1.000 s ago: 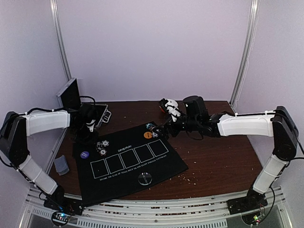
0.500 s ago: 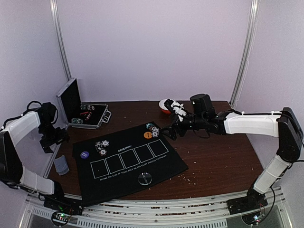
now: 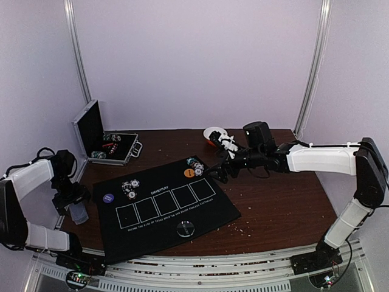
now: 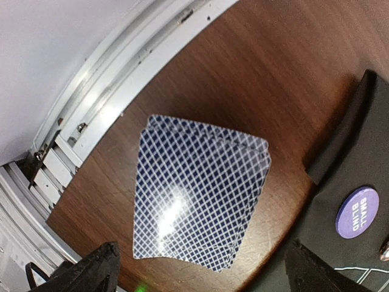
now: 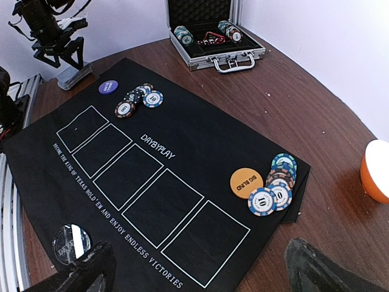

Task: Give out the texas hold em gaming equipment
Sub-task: Pick up the poker card from the corner of the board, then pass from the left arm to the right, then pass from the right arm to the left, then pick up the poker card from the face-down deck piles.

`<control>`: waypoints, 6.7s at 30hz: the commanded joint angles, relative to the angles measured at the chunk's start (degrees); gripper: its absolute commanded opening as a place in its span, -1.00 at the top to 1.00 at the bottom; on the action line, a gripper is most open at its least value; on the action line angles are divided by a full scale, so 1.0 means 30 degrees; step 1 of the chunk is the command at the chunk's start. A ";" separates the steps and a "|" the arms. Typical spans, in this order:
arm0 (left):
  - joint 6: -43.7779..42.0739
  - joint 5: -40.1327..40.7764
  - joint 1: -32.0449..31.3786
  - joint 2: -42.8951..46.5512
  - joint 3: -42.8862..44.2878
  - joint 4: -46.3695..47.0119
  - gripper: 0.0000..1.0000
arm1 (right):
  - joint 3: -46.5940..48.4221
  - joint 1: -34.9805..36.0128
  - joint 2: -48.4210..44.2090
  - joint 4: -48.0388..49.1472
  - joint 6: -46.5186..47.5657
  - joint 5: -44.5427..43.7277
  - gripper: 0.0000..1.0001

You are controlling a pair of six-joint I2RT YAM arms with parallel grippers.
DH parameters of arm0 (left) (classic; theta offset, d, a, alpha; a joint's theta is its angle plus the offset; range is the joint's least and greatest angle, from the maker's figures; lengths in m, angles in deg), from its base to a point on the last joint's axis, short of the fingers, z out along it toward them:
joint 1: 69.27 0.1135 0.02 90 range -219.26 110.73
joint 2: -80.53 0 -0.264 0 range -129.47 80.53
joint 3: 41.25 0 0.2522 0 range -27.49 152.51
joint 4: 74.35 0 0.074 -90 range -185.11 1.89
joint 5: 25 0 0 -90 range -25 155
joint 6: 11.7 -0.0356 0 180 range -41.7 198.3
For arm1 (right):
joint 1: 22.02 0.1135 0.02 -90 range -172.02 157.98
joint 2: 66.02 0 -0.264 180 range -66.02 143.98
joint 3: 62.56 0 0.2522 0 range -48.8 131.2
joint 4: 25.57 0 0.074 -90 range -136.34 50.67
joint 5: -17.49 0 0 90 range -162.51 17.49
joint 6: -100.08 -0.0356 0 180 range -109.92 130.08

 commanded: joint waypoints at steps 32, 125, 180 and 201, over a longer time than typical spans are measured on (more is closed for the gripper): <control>-0.0871 -0.1915 -0.0024 -0.4704 -0.1518 0.4371 -0.22 | 0.0793 -0.0480 0.0340 -0.1567 0.0770 0.0352 -1.00; -2.1026 0.1556 -1.8987 -0.8936 1.3041 0.6745 -0.96 | 0.7672 0.0945 0.8801 0.7218 -1.9416 0.9790 1.00; -2.0166 -0.1520 -1.7367 -0.8549 1.0356 0.7860 -0.09 | 0.9749 0.0764 0.7669 -0.1742 -1.2424 0.5701 0.26; -1.9995 -0.2012 -1.6829 -0.8271 0.9868 0.8231 -0.09 | 1.0212 0.0662 0.8265 -0.1566 -1.2847 0.5659 1.00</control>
